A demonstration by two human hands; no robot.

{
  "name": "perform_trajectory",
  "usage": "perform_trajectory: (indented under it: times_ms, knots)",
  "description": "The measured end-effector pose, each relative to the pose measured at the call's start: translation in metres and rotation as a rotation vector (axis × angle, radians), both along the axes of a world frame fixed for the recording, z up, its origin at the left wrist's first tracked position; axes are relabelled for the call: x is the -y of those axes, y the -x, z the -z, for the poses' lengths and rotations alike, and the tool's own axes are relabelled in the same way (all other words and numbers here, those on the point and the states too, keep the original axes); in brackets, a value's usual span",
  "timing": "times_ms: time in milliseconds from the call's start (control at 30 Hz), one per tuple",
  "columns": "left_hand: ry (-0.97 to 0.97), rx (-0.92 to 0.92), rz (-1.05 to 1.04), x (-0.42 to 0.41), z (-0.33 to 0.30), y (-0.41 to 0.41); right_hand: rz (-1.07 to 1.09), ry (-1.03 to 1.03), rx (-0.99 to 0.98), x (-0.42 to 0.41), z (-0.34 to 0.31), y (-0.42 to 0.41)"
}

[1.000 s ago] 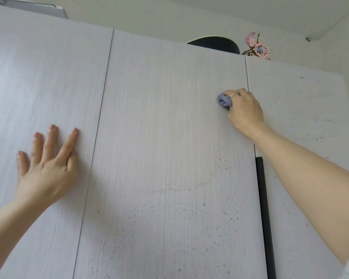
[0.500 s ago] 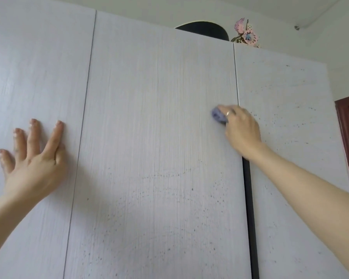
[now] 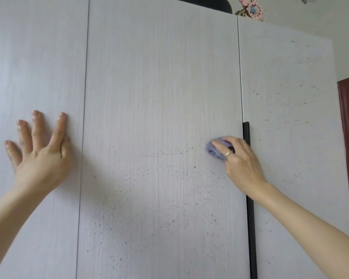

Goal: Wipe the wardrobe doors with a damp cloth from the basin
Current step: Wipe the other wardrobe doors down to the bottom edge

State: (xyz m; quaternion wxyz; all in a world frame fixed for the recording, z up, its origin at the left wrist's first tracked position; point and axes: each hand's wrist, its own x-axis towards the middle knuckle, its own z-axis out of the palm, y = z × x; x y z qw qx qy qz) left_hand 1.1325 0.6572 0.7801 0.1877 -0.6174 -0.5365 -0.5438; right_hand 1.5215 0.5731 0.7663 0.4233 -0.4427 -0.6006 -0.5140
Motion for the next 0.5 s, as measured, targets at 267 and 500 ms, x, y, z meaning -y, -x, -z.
perform_trajectory:
  times_ms: [267, 500]
  knots:
    - [-0.007, 0.063, 0.039, -0.002, 0.002, 0.001, 0.001, -0.132, -0.378, -0.023, -0.026, 0.012]
    - [0.006, 0.055, 0.025, 0.003, 0.017, -0.003, 0.014, 0.055, -0.189, -0.011, 0.121, 0.002]
